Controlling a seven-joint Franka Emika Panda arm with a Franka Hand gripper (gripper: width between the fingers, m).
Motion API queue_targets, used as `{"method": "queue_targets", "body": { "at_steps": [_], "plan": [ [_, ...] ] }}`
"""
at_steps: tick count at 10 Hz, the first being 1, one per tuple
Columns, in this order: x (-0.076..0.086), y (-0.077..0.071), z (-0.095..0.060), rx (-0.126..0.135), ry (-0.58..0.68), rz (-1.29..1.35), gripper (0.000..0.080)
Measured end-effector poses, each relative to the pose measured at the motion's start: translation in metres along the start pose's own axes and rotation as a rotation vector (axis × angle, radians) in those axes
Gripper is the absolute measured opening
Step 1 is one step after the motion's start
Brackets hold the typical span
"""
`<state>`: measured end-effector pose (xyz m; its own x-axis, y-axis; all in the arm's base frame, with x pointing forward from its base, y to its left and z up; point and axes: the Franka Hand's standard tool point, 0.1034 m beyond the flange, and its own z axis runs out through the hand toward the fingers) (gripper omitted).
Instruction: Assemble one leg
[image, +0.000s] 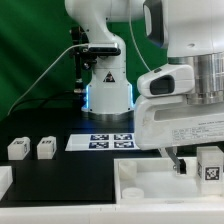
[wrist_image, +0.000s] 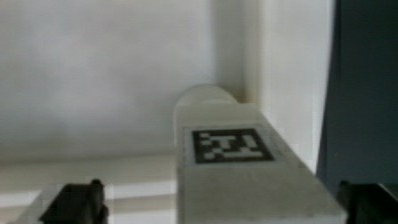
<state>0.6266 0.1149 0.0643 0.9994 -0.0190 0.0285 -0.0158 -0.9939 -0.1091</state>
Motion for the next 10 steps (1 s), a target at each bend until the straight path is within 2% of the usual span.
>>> {"method": "queue_targets", "body": {
  "at_steps": [1, 2, 3, 4, 5, 9, 10],
  "plan": [
    [0.0000, -0.0001, 0.0000, 0.000, 0.000, 0.022, 0.0649],
    [0.0000, 0.0000, 0.0000, 0.000, 0.000, 0.022, 0.0554],
    [-0.0002, -0.0009, 0.0001, 0.003, 0.000, 0.105, 0.0554],
    [-0.0002, -0.0013, 0.0001, 0.003, -0.001, 0.181, 0.0367],
    [-0.0002, -0.0014, 0.0001, 0.007, -0.001, 0.285, 0.0293],
    [0.0016, 0.0005, 0.0011, 0.020, -0.003, 0.712, 0.0293],
    [0.0010, 0.0000, 0.0017, 0.021, -0.005, 0.926, 0.0293]
  ]
}}
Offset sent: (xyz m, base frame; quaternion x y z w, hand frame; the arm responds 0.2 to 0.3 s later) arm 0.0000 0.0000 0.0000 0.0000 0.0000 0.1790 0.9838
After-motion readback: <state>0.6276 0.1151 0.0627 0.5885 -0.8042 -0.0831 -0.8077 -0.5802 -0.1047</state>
